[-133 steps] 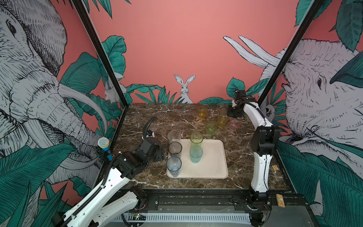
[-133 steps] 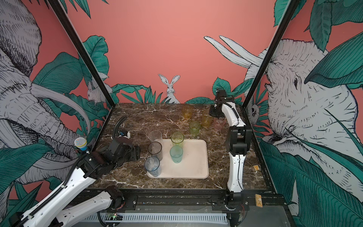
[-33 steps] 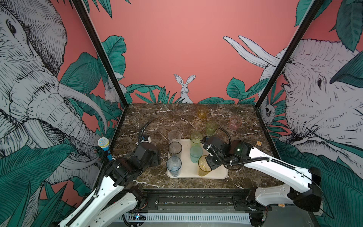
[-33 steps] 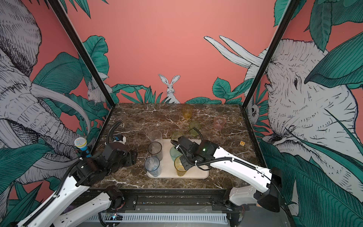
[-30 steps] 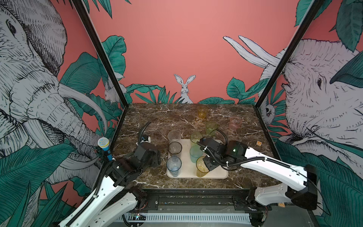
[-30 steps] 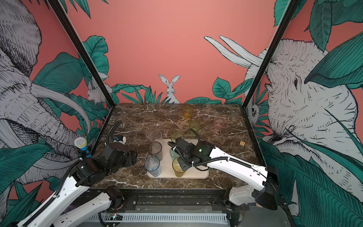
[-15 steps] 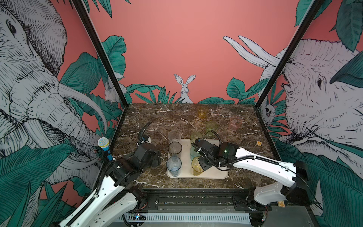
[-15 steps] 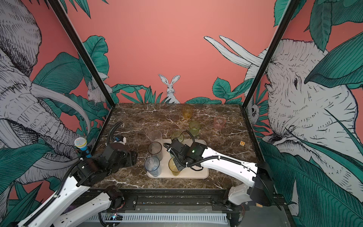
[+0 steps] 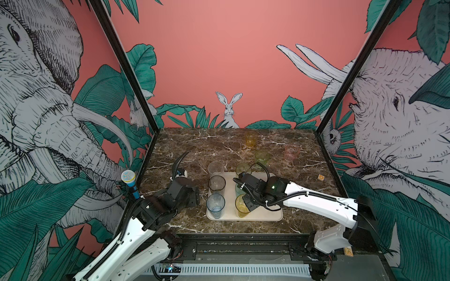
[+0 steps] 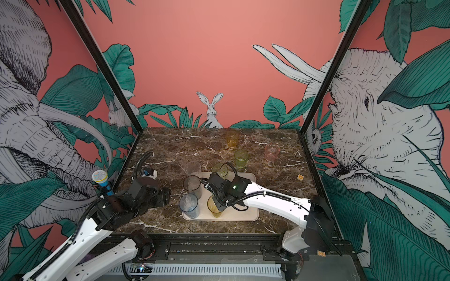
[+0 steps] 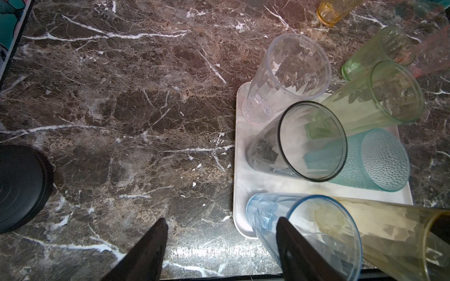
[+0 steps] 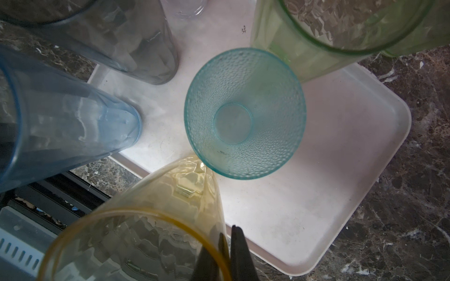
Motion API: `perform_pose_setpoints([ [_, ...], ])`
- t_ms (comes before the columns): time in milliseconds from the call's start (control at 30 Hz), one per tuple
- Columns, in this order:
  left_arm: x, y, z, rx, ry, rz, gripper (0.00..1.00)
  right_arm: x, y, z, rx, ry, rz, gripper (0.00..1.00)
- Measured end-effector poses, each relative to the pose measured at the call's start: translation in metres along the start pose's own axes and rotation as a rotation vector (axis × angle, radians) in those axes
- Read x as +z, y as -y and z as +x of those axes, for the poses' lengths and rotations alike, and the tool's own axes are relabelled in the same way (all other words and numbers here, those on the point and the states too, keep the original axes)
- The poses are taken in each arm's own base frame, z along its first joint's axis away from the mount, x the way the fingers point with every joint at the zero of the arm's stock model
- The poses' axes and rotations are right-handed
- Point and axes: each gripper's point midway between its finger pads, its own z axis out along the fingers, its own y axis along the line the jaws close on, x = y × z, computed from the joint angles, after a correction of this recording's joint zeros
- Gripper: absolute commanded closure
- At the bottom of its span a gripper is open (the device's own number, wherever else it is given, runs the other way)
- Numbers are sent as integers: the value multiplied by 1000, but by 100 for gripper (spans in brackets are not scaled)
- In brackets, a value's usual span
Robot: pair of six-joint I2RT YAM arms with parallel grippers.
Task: Place the glasses into the tray
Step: Place the glass on the tray.
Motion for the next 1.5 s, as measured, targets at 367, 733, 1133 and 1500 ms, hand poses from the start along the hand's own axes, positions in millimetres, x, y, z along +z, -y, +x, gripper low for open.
perform_pose_setpoints([
  [367,1,-2,4,-6,-3,3,28,10,1,6,-8,-32,17,100],
  [733,-1,-3,4,-11,7,10,28,12,1,6,-6,-38,21,74],
  [1133,0,-3,5,-9,2,6,28,-2,-1,-4,-12,-19,17,53],
  [1500,4,-3,6,-3,-13,-7,28,-47,1,-39,-52,102,18,50],
])
